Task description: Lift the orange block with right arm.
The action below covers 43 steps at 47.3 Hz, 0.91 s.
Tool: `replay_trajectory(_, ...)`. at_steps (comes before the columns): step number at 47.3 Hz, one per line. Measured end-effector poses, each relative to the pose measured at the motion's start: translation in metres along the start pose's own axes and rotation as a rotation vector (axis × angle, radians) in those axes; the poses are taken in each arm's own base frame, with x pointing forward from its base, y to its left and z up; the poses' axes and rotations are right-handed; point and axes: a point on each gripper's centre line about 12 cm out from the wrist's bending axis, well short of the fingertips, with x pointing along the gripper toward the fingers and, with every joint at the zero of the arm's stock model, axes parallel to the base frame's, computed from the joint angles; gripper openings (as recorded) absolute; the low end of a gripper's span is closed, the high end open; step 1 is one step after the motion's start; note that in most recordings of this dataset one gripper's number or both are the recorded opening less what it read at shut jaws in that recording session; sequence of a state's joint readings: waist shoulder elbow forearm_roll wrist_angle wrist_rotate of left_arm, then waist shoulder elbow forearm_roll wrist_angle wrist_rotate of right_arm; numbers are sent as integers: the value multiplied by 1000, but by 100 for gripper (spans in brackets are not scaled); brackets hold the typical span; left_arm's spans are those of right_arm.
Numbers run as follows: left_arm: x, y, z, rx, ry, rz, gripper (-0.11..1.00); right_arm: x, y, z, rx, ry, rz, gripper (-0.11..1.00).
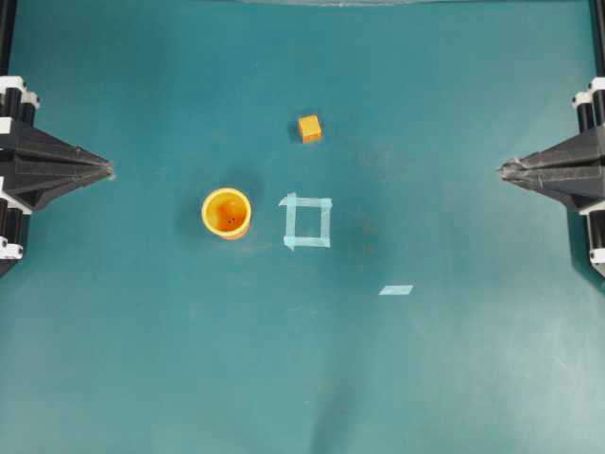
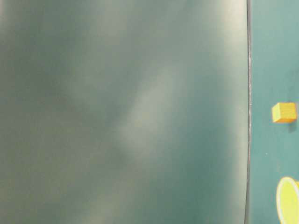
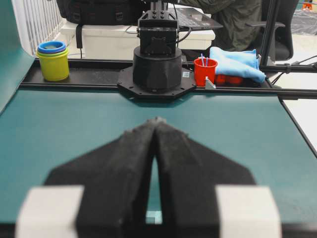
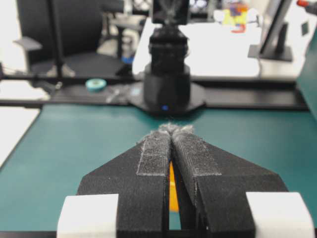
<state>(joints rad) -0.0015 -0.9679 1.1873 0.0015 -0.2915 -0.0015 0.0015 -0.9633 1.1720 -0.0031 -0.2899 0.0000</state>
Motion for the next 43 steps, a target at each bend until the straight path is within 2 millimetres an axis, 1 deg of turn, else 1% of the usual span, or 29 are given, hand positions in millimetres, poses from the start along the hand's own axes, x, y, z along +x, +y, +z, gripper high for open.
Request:
replay_trajectory(1,0,0,1,0,0,0,0,0,0,0,2,0,0,0)
replay_trajectory(4,1,0,0,1,20,0,10,1,-1,0,6,6,-4,0)
replay_trajectory(6,1,0,0,0,29,0,13,3,-1,2,6,17,-5,0)
replay_trajectory(15,2,0,1,0,40,2,12,19,-4,8,7,121,-18,0)
replay_trajectory(25,2,0,1,2,41,1,12,42,-6,7,7,253,-25,0)
replay_trajectory(33,2,0,1,2,41,1,12,57,-8,6,5,313,-31,0)
replay_trajectory(40,2,0,1,-2,41,0,12,69,-11,12,5,347,-42,1)
replay_trajectory(43,2,0,1,-6,41,1,12,72,-14,14,8,368,-51,3)
